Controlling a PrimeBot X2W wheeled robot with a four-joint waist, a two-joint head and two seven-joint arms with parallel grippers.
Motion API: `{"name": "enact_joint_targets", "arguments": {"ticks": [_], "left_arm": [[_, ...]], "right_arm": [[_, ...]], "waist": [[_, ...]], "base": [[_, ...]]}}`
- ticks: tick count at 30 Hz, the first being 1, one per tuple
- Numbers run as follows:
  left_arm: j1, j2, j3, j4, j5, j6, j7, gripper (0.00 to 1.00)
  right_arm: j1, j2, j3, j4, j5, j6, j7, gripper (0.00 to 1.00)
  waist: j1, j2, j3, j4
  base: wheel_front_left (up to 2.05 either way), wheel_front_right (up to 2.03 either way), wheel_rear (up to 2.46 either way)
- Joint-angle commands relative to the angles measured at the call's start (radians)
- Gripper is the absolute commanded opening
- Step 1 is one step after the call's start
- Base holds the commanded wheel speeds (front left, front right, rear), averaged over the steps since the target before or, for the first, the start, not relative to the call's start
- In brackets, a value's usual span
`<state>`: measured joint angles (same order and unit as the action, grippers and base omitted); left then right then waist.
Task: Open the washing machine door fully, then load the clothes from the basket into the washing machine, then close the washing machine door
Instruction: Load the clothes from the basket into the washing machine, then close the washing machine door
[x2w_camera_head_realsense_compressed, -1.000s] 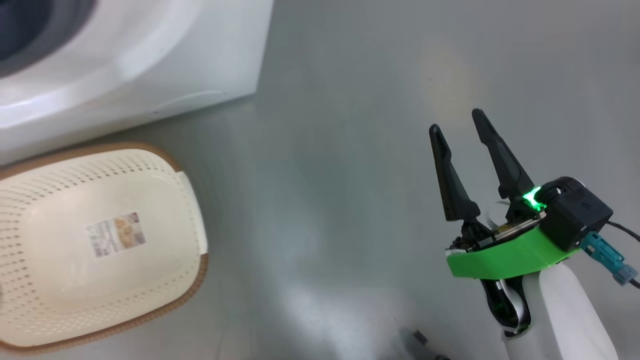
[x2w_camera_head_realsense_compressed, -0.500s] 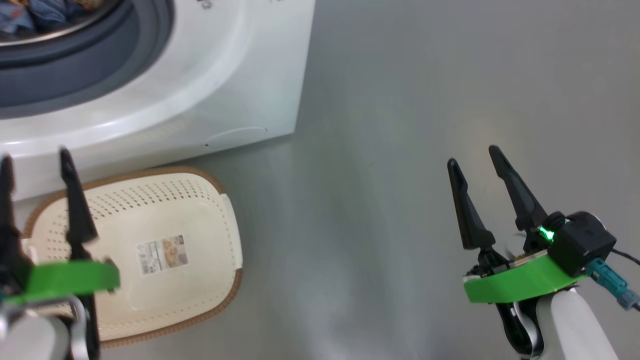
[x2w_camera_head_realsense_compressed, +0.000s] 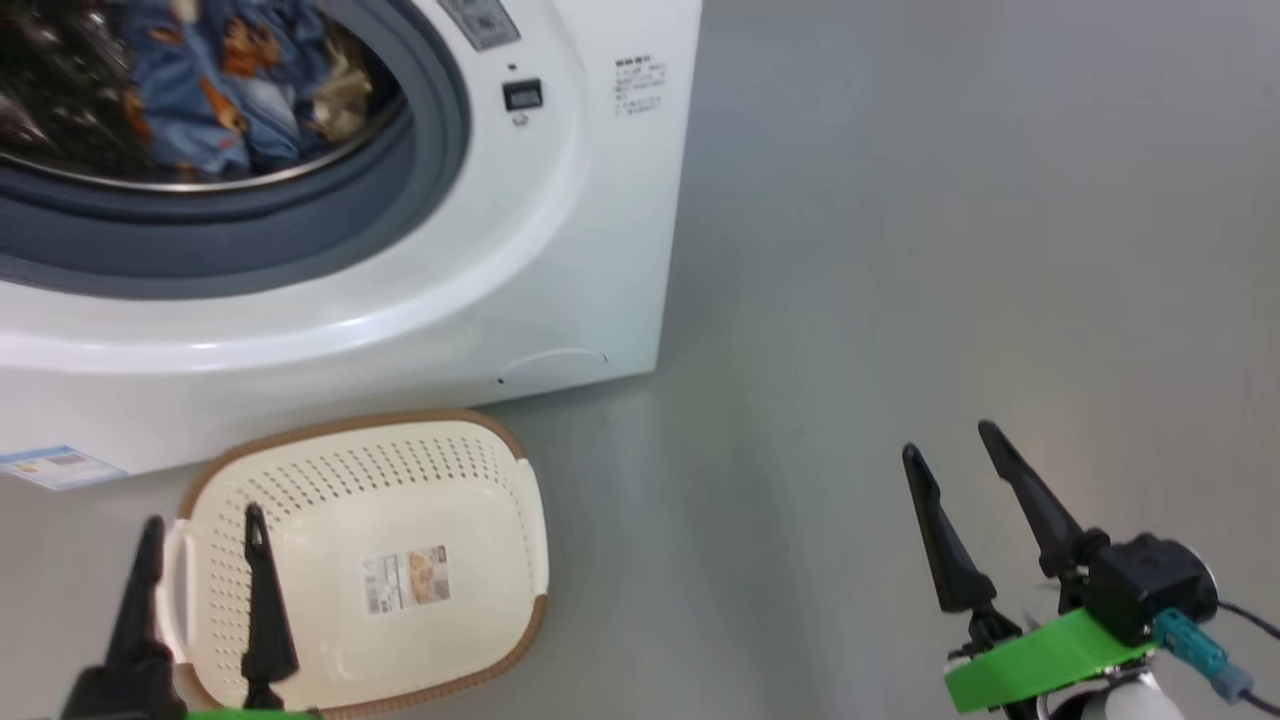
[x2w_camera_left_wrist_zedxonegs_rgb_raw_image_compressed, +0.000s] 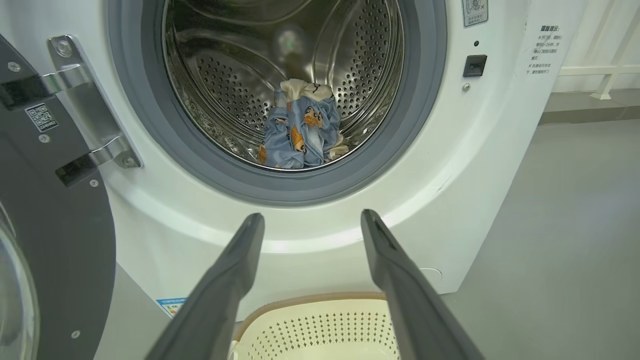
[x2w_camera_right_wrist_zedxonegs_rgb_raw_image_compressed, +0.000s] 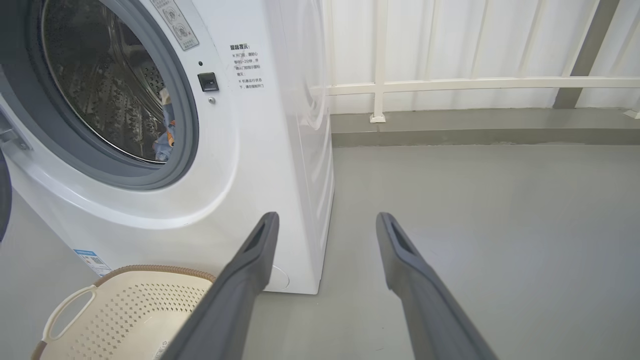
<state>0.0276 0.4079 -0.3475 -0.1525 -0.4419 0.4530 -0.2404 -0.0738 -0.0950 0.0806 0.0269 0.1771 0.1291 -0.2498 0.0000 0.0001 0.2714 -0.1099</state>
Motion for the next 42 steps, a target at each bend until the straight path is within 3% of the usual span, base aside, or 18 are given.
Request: {"name": "enact_joint_targets", "arguments": {"ticks": [1,20,42], "left_arm": [[-0.006,0.016,0.034,-0.016,-0.005,-0.002,-0.009,1.00],[0.102,-0.022,0.030,0.043,-0.001,-0.100,-0.021,1.00],[0.109,-0.029,0.051,0.054,0.021,-0.119,-0.021,1.00]], "right_arm": [[0.013,-0.007,0.018,-0.020,-0.013,0.002,-0.012,1.00],[0.152,0.009,-0.003,-0.097,-0.052,0.002,0.059,1.00],[0.171,0.019,-0.011,-0.125,-0.063,0.002,0.076,1.00]], "waist": [[0.0000,-0.0001,-0.074,0.044],[0.0000,-0.0001,-0.255,0.079],[0.0000,-0.0001,-0.270,0.081]], "base": [[0.00,0.00,0.00],[0.00,0.00,0.00],[0.00,0.00,0.00]]}}
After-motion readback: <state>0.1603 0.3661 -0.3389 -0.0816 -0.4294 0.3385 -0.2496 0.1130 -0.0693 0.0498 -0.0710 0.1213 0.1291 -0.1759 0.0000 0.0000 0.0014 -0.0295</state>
